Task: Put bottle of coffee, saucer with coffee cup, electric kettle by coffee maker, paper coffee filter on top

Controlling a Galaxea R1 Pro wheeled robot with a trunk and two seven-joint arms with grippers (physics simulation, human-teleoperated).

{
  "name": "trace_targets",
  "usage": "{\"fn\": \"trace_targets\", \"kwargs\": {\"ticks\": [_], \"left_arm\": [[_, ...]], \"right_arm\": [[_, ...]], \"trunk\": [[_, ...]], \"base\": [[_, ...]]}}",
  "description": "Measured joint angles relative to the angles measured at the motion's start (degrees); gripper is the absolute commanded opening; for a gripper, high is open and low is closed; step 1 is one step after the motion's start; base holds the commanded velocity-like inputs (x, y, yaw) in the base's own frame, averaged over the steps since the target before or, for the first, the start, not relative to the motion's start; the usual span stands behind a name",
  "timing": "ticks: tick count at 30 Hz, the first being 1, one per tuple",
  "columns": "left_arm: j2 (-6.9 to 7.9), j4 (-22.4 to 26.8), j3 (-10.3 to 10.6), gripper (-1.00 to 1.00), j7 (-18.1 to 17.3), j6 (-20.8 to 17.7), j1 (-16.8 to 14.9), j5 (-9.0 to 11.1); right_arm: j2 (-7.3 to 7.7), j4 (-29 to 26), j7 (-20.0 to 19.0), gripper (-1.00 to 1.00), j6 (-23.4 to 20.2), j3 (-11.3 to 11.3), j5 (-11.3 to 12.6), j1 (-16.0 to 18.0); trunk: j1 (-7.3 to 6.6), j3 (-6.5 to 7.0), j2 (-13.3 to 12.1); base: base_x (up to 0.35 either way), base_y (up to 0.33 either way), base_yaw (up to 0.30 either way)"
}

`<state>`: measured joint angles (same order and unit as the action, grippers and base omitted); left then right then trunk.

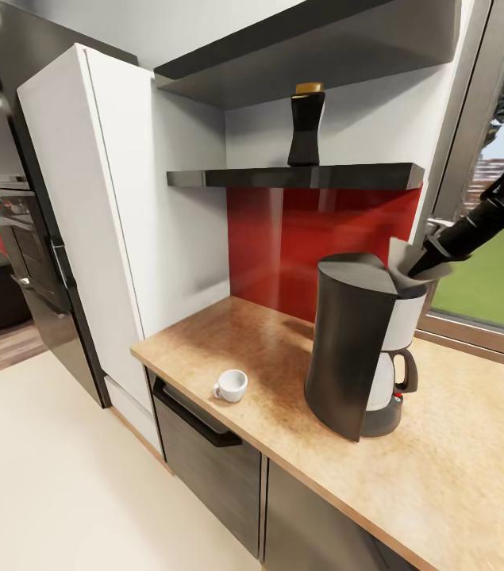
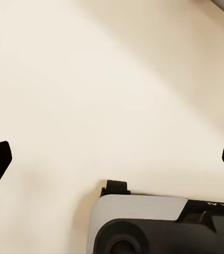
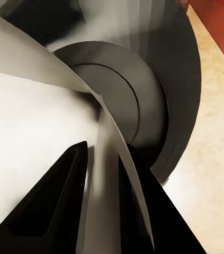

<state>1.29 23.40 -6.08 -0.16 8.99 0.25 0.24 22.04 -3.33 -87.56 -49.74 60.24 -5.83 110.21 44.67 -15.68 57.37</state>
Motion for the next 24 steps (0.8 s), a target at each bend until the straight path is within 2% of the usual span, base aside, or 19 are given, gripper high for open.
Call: {"fn": "trace_targets", "kwargs": {"ticks": [23,24], "left_arm": [[0.02,0.0,0.0,1.0,0.0,0.0,0.0,0.0],[0.02,0.0,0.0,1.0,0.0,0.0,0.0,0.0]], "right_arm": [[-0.02,0.0,0.0,-1.0,0.0,0.0,-0.1,-0.6],[-0.02,0.0,0.0,1.0,0.0,0.0,-0.1,-0.6]], "trunk": [[0.0,0.0,0.0],[0.0,0.0,0.0]], "base": [[0.0,0.0,0.0],[0.0,0.0,0.0]]}}
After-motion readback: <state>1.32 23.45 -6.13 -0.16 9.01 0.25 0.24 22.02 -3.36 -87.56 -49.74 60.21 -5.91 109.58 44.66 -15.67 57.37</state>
